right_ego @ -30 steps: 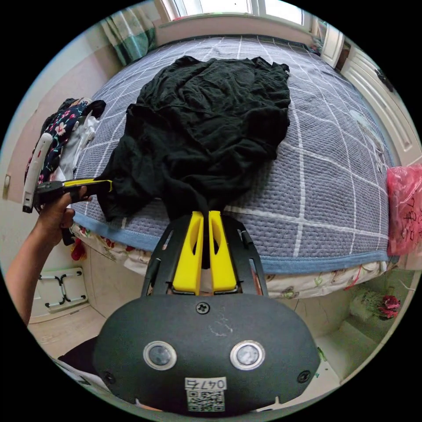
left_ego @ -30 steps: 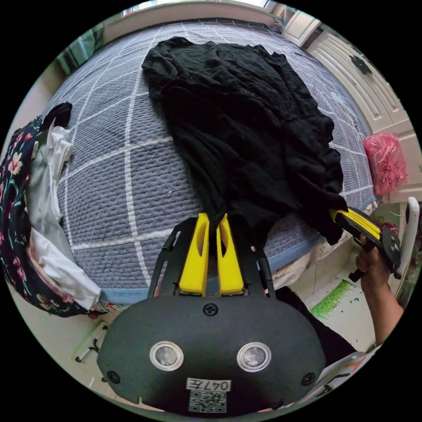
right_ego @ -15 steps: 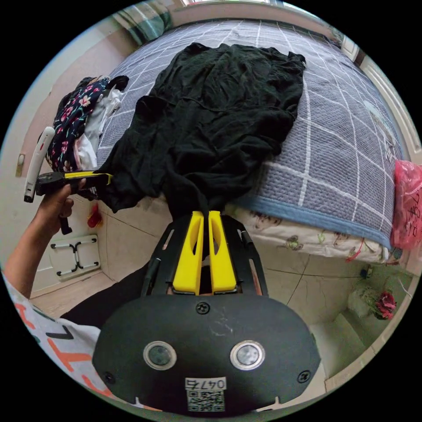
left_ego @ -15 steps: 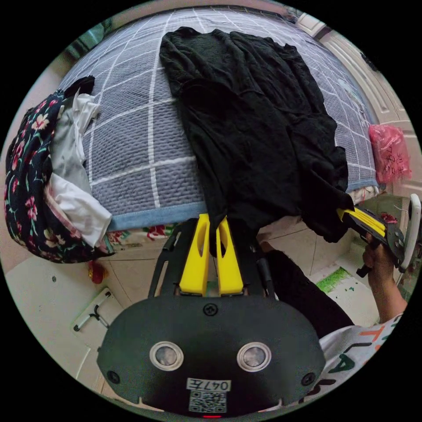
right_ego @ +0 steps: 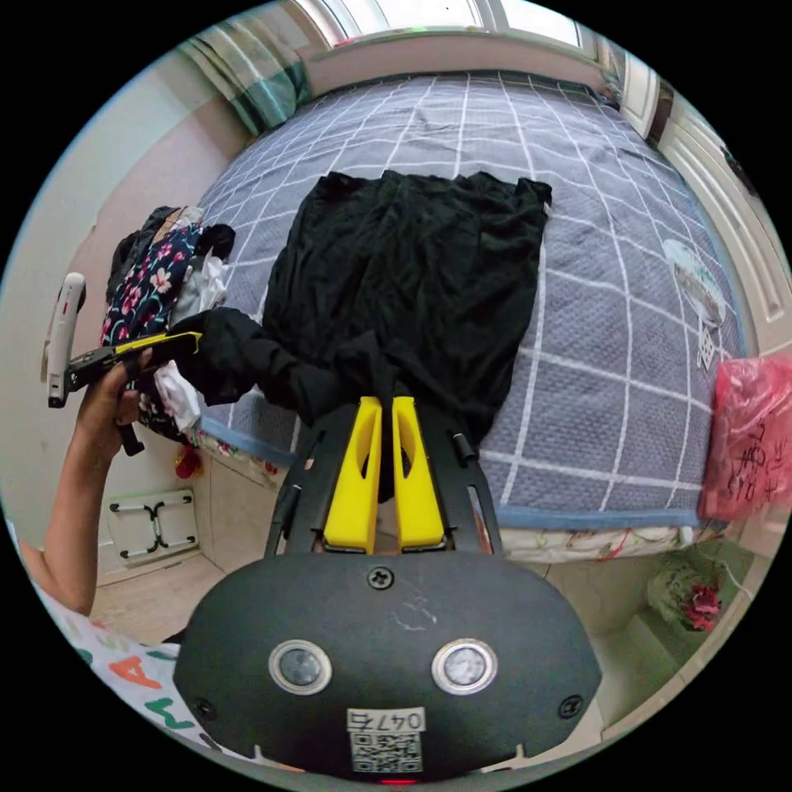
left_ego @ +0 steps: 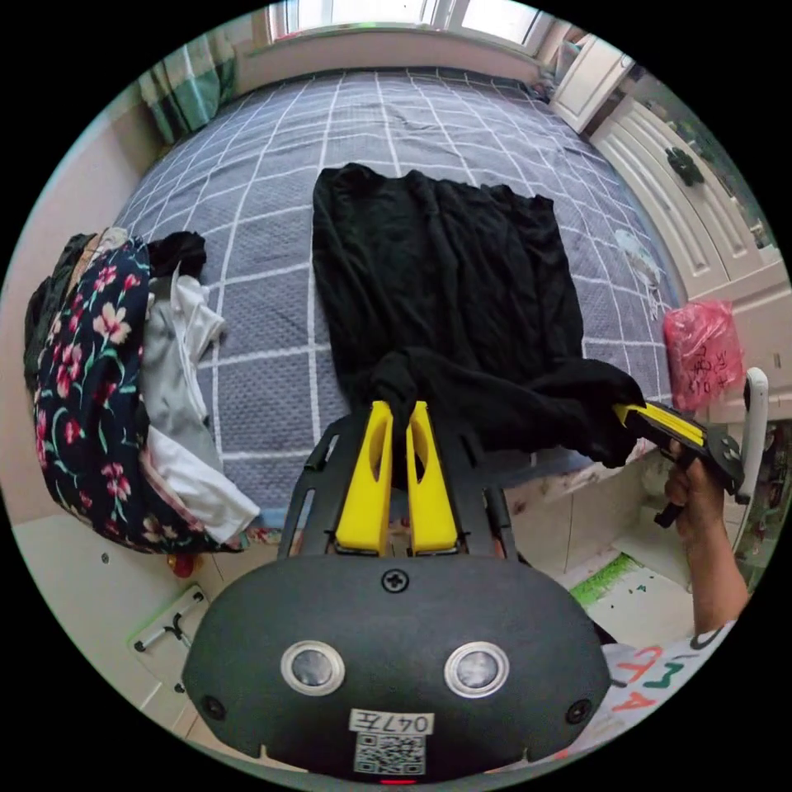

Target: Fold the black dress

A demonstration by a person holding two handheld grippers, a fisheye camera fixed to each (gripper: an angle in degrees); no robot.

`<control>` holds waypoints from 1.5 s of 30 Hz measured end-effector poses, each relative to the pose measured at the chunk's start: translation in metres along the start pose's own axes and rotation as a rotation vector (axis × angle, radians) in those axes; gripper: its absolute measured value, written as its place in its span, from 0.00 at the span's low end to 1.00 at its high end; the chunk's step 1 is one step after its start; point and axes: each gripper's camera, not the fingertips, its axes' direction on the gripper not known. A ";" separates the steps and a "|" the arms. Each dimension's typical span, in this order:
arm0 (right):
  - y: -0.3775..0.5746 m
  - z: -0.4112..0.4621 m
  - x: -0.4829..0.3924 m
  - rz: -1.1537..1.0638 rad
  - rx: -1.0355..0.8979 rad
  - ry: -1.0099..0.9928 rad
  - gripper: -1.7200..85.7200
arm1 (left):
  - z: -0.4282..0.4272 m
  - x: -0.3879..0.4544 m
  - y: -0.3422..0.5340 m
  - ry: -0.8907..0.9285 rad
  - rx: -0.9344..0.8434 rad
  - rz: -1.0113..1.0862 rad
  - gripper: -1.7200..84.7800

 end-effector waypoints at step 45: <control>-0.256 0.094 0.019 -0.278 0.164 0.219 0.01 | 0.060 -0.090 -0.160 0.022 0.112 0.262 0.21</control>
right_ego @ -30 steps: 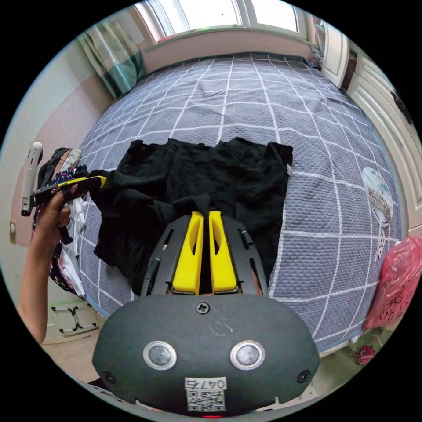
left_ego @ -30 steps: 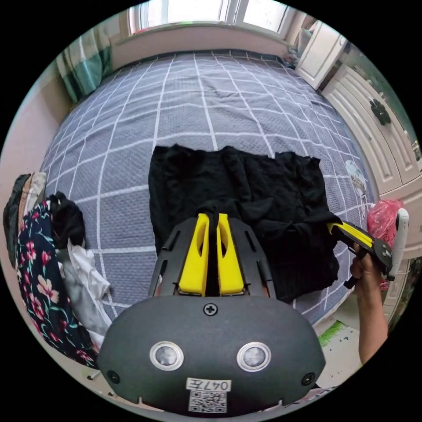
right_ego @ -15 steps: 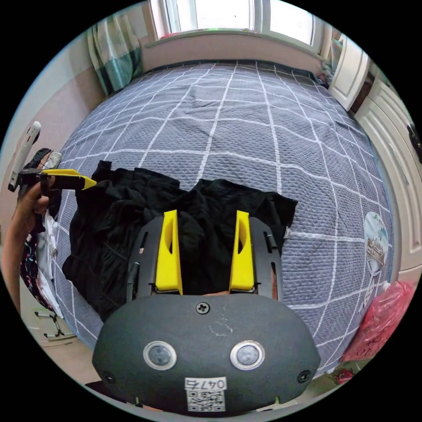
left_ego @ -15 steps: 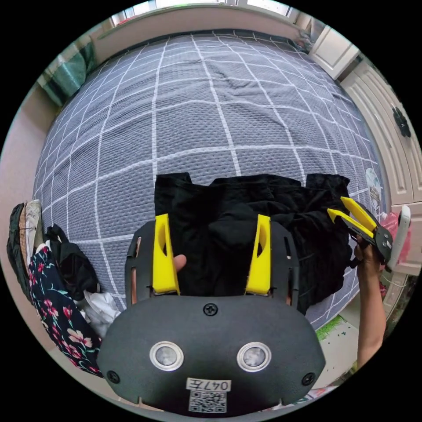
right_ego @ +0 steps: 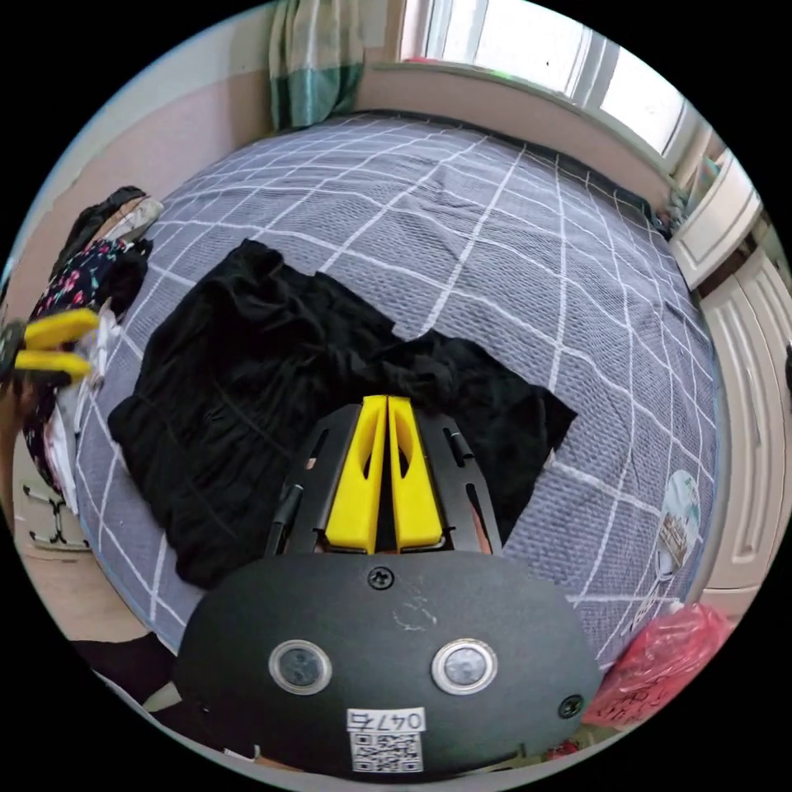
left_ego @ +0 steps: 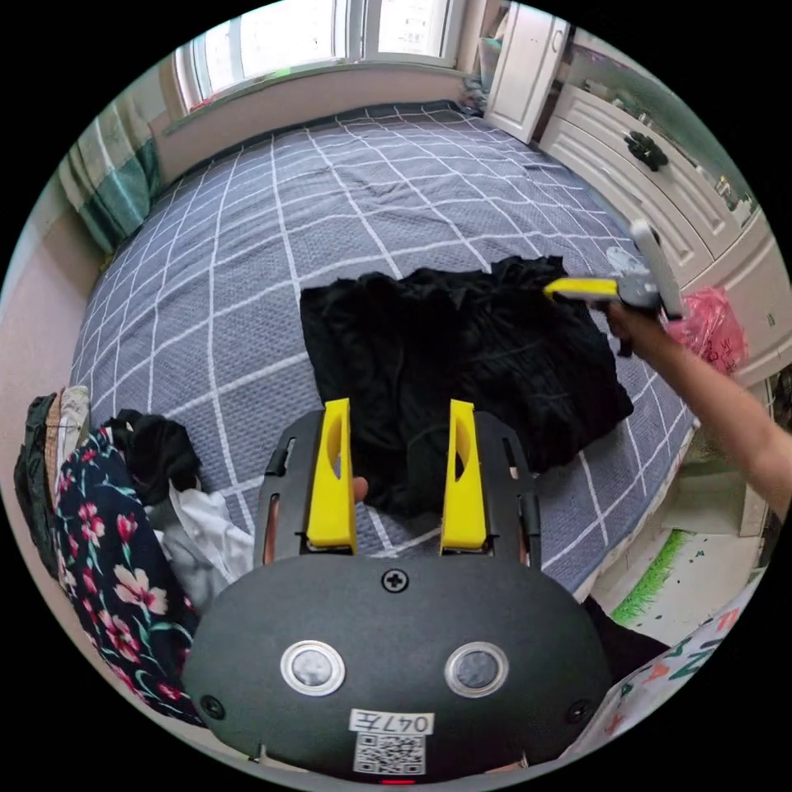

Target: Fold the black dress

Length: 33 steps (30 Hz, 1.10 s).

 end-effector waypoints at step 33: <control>0.143 -0.082 -0.051 0.453 0.024 0.055 0.04 | 0.125 -0.107 0.069 0.284 -0.122 -0.451 0.18</control>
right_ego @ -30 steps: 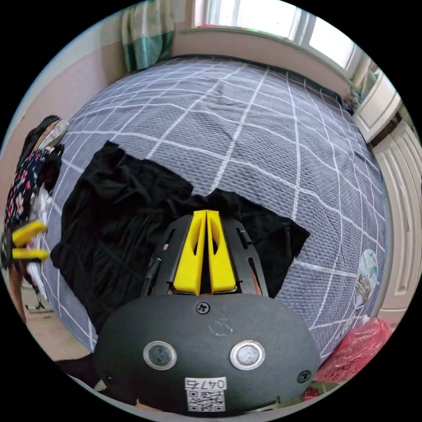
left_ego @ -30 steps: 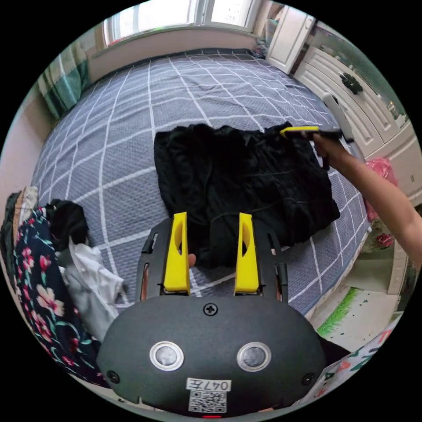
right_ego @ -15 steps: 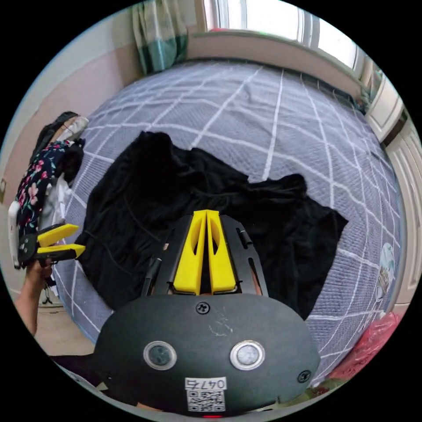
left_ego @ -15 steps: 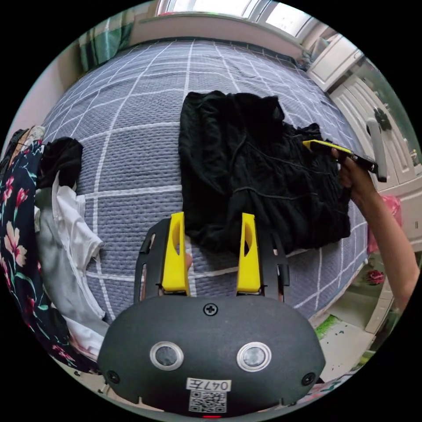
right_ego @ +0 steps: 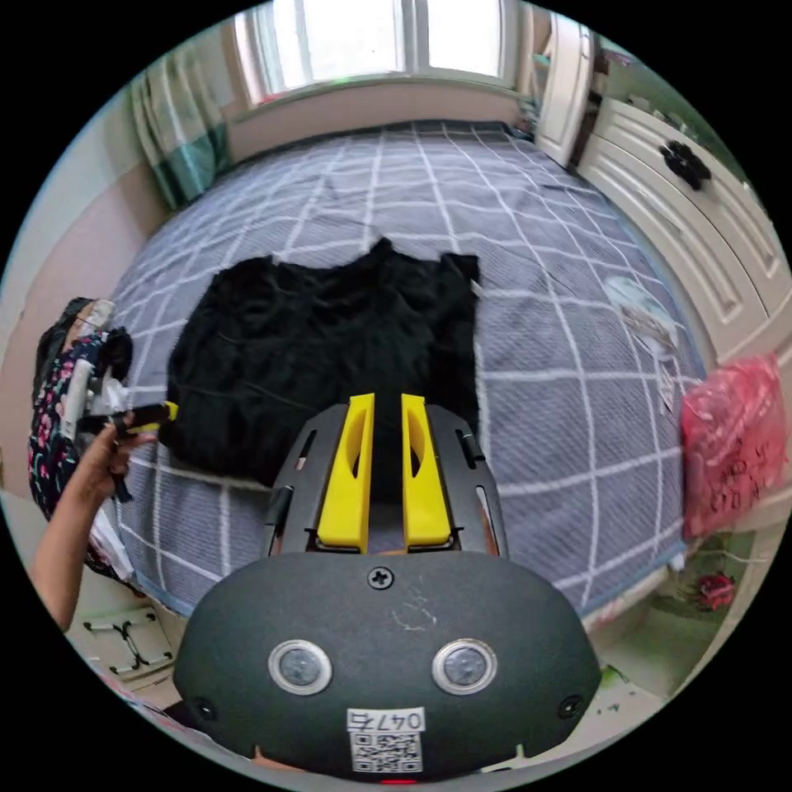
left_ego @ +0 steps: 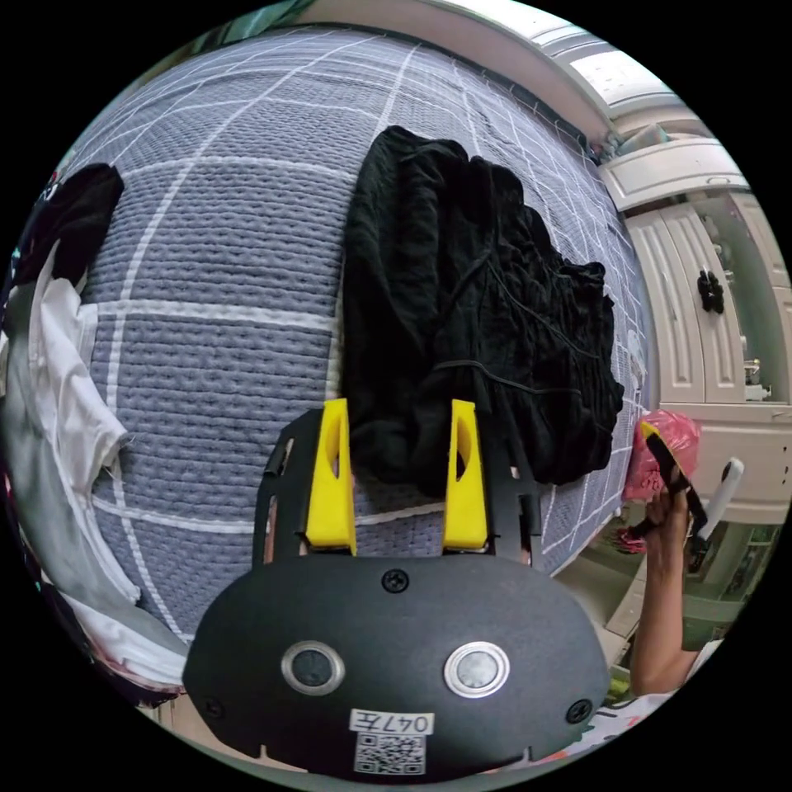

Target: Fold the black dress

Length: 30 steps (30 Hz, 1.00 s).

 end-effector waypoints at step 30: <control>0.084 0.047 0.090 0.099 -0.125 -0.144 0.16 | -0.016 -0.027 0.083 0.125 0.123 -0.276 0.25</control>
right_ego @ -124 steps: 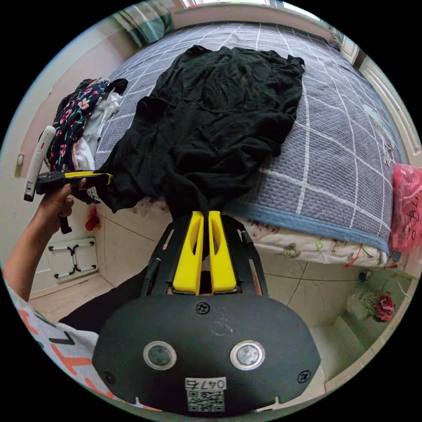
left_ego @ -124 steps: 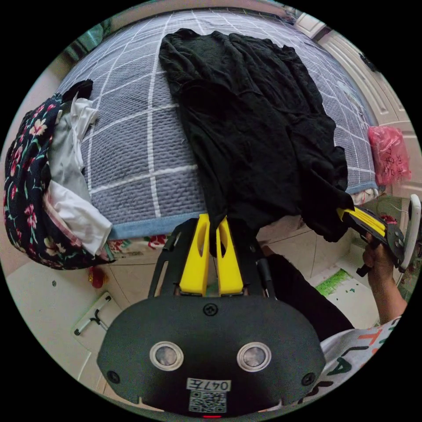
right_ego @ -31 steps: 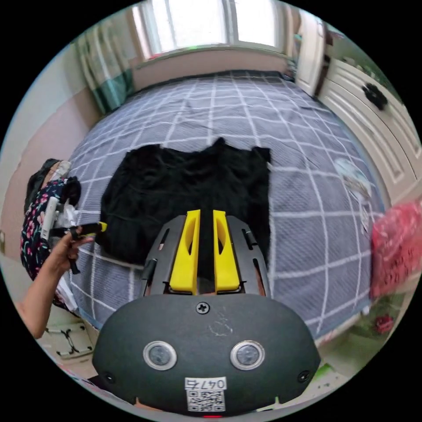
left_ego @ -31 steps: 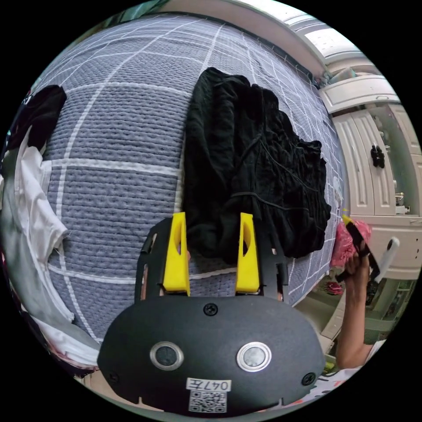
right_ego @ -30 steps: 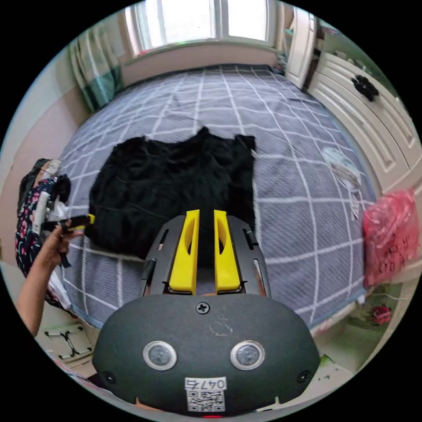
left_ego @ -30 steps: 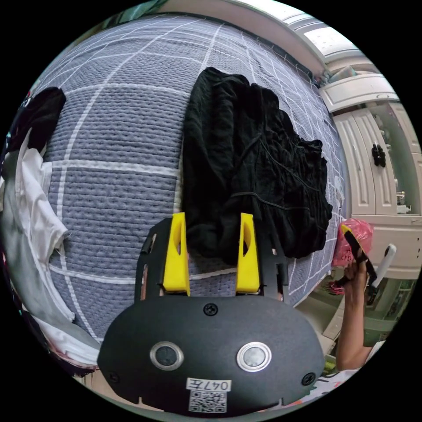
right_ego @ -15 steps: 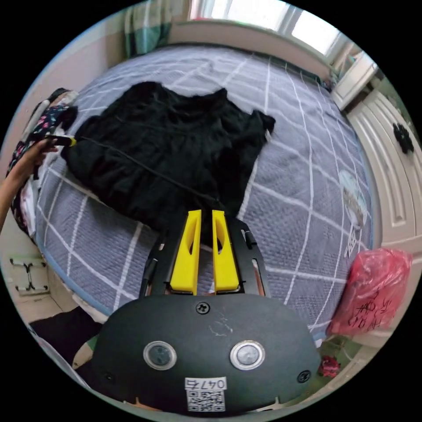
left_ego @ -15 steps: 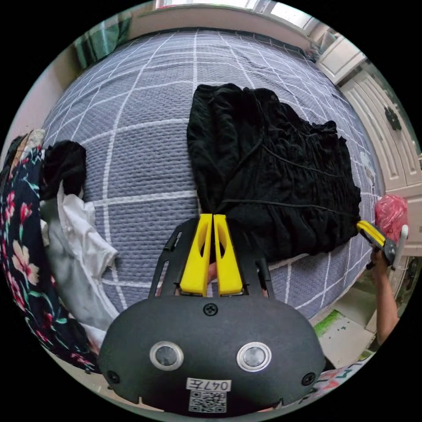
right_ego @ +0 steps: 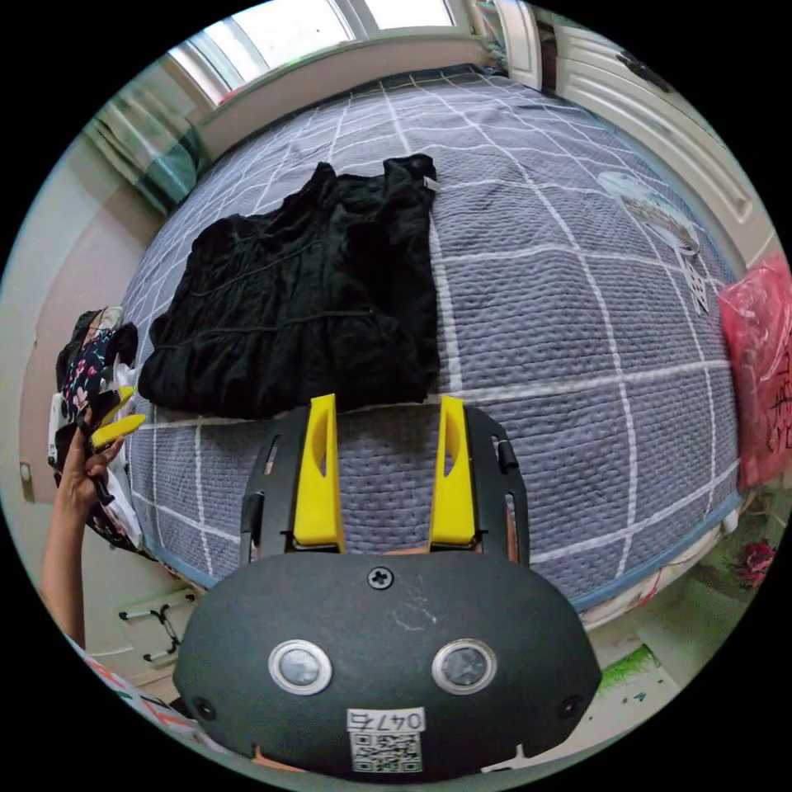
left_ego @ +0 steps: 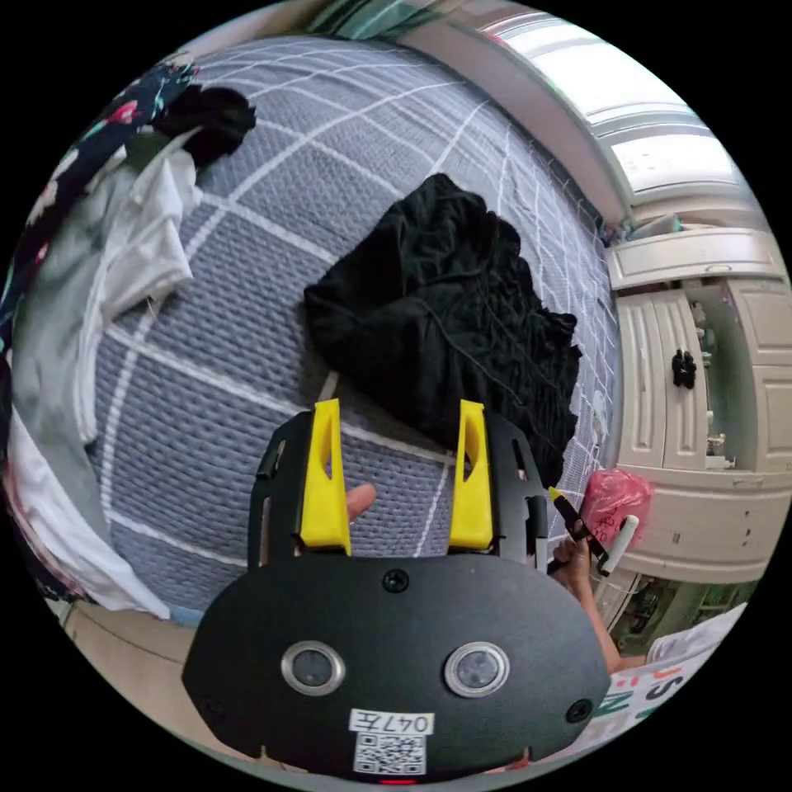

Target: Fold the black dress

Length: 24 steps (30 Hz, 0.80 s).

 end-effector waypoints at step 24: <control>-0.048 0.030 0.001 -0.207 -0.107 0.095 0.07 | 0.039 0.057 0.004 -0.419 0.017 0.099 0.08</control>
